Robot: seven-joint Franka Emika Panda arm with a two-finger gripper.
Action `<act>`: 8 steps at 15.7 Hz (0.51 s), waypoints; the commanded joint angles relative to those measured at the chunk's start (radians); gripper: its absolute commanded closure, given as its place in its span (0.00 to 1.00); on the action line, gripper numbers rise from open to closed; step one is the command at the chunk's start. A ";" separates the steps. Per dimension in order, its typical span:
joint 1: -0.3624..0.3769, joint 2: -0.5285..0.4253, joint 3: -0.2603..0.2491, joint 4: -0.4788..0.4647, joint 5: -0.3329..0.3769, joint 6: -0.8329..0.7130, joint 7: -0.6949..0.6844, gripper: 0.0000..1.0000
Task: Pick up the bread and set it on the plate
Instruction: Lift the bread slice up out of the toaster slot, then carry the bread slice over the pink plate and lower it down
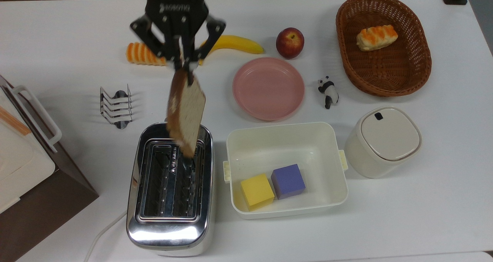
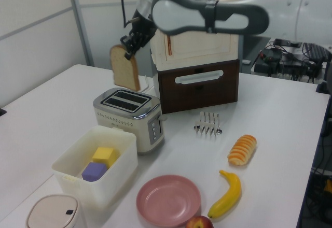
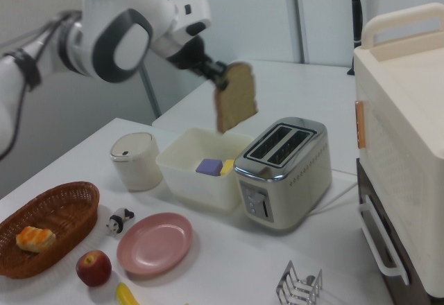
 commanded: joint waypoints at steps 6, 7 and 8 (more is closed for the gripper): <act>0.149 -0.098 -0.040 -0.149 0.072 -0.478 -0.303 1.00; 0.167 -0.092 -0.040 -0.173 0.064 -0.477 -0.315 1.00; 0.186 -0.083 -0.040 -0.196 0.053 -0.472 -0.323 1.00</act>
